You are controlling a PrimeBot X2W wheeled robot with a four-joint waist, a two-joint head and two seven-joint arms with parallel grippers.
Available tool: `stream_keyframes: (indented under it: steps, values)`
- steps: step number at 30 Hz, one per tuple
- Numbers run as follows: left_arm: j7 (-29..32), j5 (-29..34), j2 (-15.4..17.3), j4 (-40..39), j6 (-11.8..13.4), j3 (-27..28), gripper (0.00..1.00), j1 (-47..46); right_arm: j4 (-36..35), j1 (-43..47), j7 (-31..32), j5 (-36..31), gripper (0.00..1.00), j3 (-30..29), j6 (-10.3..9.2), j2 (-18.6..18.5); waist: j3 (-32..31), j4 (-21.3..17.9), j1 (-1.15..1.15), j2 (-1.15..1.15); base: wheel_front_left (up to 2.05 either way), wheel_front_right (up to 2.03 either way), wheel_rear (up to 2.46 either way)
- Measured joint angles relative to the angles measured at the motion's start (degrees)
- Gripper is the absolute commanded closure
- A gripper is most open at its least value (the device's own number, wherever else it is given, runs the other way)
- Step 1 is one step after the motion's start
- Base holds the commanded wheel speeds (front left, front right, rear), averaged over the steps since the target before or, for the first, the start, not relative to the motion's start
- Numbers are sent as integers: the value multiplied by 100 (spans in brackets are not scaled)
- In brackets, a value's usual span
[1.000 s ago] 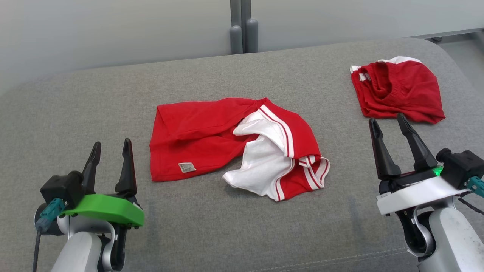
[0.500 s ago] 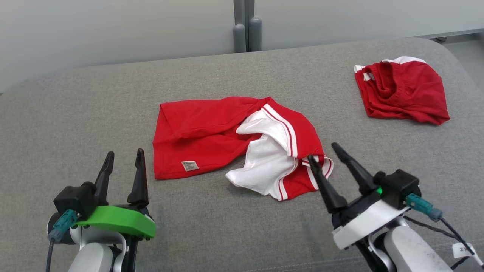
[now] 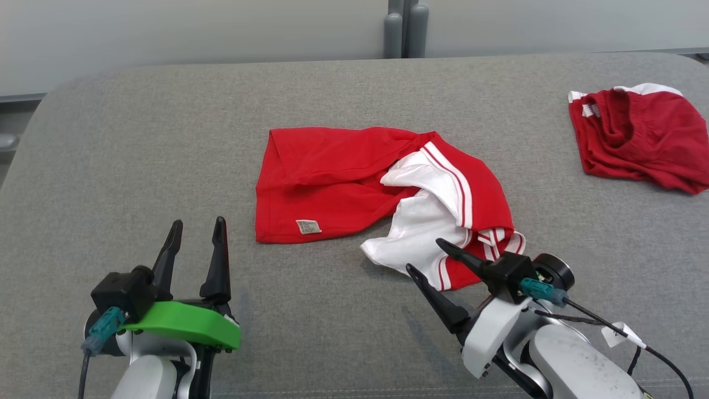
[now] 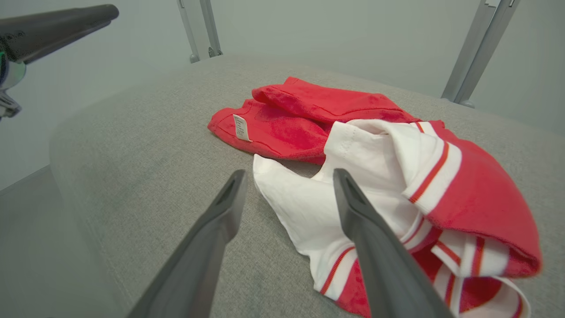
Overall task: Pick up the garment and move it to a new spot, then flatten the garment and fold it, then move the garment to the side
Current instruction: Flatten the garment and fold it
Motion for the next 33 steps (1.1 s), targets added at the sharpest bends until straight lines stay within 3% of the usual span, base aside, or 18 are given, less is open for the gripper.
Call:
stream_keyframes:
  steps: [13, 23, 24, 26, 27, 33]
  values:
    - [0, 0, -132, 26, -74, 30, 0, -14, 927, -893, 352, -296, 0, 736, 2, 30, 236, 524, 0, 0, 0, 0, 0]
    - [0, 0, -153, 103, -123, 149, 0, -16, 1595, -1209, 489, -291, 0, 848, 2, 235, 265, 661, 0, 0, 0, 0, 0]
    - [0, 0, -155, 130, -138, 148, 0, -16, 1639, -1233, 487, -290, 21, 872, 2, 252, 265, 660, 0, 0, 0, 0, 0]
    - [0, 0, -156, 157, -166, 144, 0, -16, 1683, -1263, 471, -290, 87, 898, 2, 261, 264, 658, 0, 0, 0, 0, 0]
    - [0, 0, -157, 182, -170, 137, 0, -16, 1720, -1291, 446, -288, 100, 920, 2, 282, 263, 654, 0, 0, 0, 0, 0]
    - [0, 0, -158, 349, -216, 149, 0, -13, 1893, -1408, 268, -190, 100, 1037, 2, 387, 247, 531, 0, 0, 0, 0, 0]
